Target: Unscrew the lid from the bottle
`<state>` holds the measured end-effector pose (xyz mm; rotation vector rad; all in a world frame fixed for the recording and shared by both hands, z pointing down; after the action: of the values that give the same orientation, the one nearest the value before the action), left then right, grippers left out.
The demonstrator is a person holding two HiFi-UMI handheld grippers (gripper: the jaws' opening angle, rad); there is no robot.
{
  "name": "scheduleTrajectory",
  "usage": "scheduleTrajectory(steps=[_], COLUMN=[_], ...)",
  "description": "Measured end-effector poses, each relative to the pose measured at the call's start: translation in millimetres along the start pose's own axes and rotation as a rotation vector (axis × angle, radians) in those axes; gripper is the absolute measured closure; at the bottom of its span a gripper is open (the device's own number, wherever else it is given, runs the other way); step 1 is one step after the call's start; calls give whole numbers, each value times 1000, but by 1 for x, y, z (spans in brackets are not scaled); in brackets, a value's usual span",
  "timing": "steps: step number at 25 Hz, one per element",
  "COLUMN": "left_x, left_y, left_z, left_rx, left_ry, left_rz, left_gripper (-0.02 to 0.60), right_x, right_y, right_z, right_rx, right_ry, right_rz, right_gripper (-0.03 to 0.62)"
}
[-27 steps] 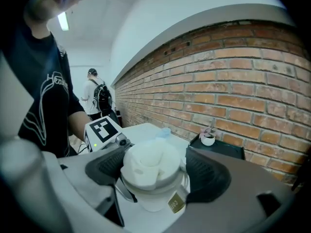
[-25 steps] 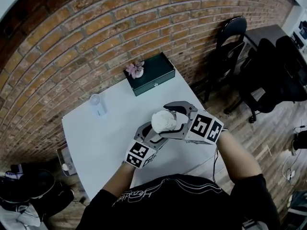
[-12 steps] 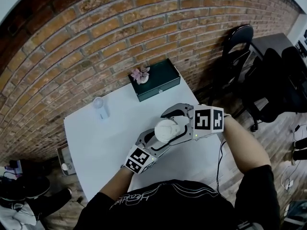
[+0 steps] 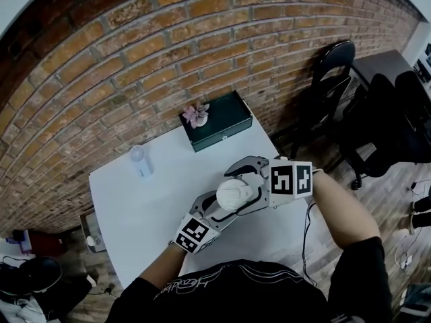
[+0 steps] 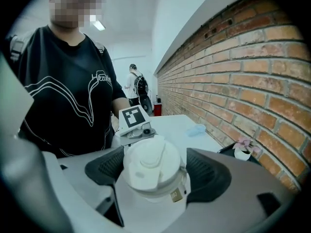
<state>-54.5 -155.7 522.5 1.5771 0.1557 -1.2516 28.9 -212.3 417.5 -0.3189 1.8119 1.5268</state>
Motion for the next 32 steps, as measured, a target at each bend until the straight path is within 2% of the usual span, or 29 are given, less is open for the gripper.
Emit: scheduleTrajectory(steps=[4,7,11,17,24,28,32], left_x=[1,1,0,1,1,1,1], left_y=[1,1,1,2,2,2,2], left_z=[0,0,0,1,0,1,-1], left_rx=[2,7,5,4,1,1,3], left_ry=[-3,-6,-9,-10,-13,-12,-17], left_rz=[-15,-12,1,10,11,9,15], left_gripper=[242,242,242,241,242,241,242], right_x=[0,-2,-2,-4,-6,-7,-12], right_y=[-2,2,2,4,13,19,28], right_z=[6,9,13,23,32,33,35], right_rx=[-72,-121,-233,-452,-566,-602,-655], right_ry=[20,60,162,378,493,496,431], right_rz=[-3,-3,-72,-162,-185,-155,-25], right_gripper=[204,181,171,183,177,178,170])
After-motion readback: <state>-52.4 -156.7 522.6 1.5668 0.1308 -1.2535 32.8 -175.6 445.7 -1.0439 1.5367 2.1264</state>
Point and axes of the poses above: the fingertips, and each gripper's own axes: y forward along the fingers, z to its left, x out of its top, the point moved 7 cm from there along -y, backward along the fingers, and after that the axes turned 13 degrees about z, right-handed, at the moved point
